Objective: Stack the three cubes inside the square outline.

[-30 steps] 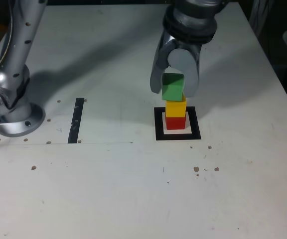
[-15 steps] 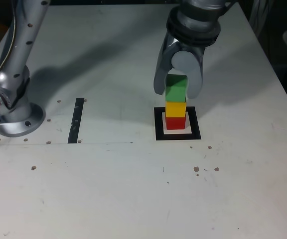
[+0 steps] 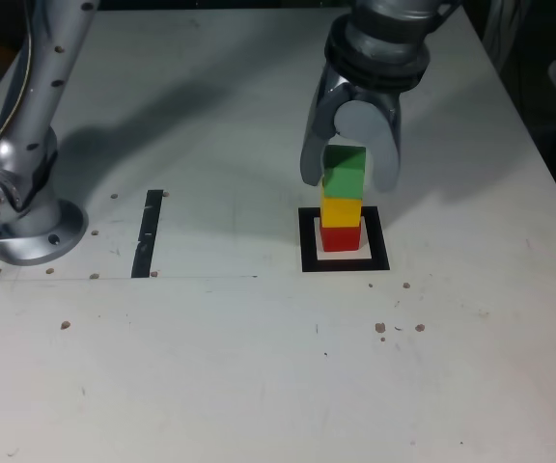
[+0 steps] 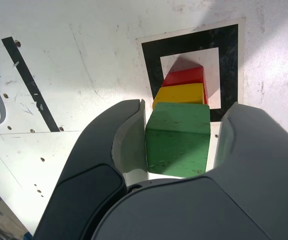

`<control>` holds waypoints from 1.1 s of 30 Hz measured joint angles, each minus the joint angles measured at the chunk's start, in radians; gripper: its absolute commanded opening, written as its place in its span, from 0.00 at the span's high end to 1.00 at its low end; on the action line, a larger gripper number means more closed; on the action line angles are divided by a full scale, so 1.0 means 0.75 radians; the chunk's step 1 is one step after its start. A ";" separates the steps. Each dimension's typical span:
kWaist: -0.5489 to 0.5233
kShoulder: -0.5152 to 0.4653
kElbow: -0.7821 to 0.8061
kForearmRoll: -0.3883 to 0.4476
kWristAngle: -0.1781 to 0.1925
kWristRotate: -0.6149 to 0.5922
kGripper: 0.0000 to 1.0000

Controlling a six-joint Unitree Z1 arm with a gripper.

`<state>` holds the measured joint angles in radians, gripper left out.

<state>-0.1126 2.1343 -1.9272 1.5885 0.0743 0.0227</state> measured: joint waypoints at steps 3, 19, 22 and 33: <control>0.002 0.000 0.000 -0.001 -0.003 0.000 0.01; 0.028 -0.351 0.260 0.010 -0.015 0.122 0.01; 0.032 -0.455 0.401 -0.006 -0.023 0.127 0.01; 0.106 -0.836 0.917 -0.187 -0.016 0.085 0.01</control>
<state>-0.0333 1.5070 -1.2394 1.4484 0.0621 0.0865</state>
